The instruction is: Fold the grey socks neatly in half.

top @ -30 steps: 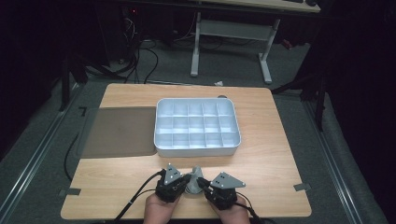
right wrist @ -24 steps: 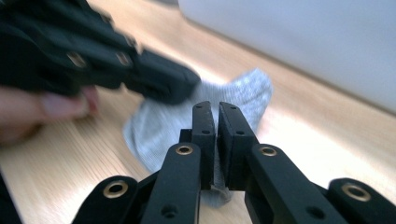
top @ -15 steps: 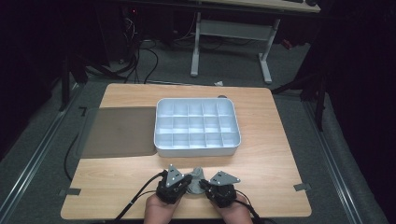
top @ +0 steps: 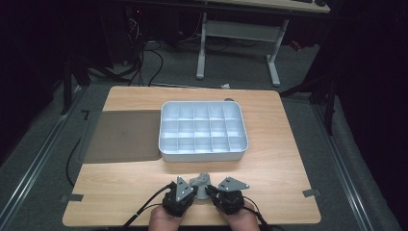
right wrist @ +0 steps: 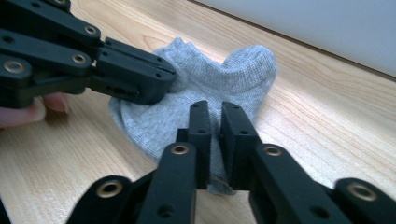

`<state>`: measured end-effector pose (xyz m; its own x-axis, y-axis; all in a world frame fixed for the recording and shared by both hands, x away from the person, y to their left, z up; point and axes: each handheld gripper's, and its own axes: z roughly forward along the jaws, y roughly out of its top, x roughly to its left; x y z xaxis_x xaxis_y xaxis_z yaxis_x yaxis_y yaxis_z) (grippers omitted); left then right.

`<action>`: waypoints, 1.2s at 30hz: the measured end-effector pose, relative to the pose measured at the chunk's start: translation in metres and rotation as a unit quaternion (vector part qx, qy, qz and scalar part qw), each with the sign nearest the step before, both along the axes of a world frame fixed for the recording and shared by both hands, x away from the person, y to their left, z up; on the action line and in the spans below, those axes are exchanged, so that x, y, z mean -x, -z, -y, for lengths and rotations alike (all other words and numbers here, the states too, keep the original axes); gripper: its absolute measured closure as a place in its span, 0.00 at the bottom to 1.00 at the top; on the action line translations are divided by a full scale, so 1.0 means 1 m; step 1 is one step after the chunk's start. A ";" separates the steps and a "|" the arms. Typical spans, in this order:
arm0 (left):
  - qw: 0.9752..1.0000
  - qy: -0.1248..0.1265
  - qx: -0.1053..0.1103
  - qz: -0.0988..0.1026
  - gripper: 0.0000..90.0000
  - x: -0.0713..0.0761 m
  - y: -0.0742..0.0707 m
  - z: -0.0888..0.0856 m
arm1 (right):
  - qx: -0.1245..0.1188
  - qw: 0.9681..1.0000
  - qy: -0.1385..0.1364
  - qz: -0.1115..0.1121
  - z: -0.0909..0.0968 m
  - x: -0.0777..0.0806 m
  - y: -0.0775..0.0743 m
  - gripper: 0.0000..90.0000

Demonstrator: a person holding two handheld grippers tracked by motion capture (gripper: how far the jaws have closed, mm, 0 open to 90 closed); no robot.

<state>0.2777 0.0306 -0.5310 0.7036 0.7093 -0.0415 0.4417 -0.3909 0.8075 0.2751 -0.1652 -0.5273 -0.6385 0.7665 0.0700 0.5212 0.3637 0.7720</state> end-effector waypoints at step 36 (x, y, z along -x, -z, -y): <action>1.000 0.000 -0.012 -0.001 0.99 -0.003 -0.001 0.005 | -0.041 0.998 0.018 -0.047 0.001 -0.001 0.002 0.90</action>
